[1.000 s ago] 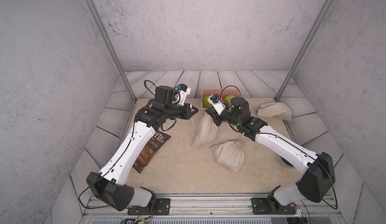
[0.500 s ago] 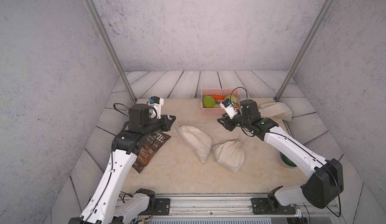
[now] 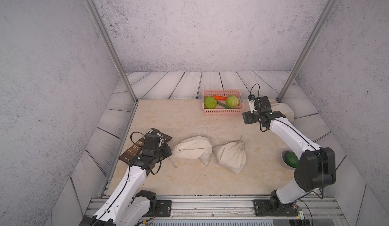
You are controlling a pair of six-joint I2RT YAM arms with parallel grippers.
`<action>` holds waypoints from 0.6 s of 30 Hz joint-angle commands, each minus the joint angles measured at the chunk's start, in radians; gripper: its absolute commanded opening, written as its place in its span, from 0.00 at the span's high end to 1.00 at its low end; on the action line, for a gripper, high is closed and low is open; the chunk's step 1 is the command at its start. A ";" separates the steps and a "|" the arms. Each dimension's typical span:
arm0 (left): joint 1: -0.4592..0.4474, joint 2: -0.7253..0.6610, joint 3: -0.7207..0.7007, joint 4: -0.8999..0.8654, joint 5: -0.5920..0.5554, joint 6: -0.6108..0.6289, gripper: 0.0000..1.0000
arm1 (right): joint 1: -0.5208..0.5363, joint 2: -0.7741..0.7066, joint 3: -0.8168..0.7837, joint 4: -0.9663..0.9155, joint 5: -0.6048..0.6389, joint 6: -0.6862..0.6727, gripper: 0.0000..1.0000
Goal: Close the soil bag
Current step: Place the soil bag at the center of the board.
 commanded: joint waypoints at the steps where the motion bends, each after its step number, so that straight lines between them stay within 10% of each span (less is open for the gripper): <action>1: 0.026 -0.038 -0.023 0.019 -0.083 -0.066 0.69 | -0.072 0.124 0.075 -0.007 0.201 0.073 0.04; 8: 0.038 -0.081 0.137 -0.071 -0.053 0.034 0.06 | -0.147 0.379 0.293 -0.010 0.311 0.074 0.01; 18: 0.013 -0.054 0.404 -0.218 -0.090 0.448 0.02 | -0.164 0.707 0.635 -0.138 0.261 0.002 0.01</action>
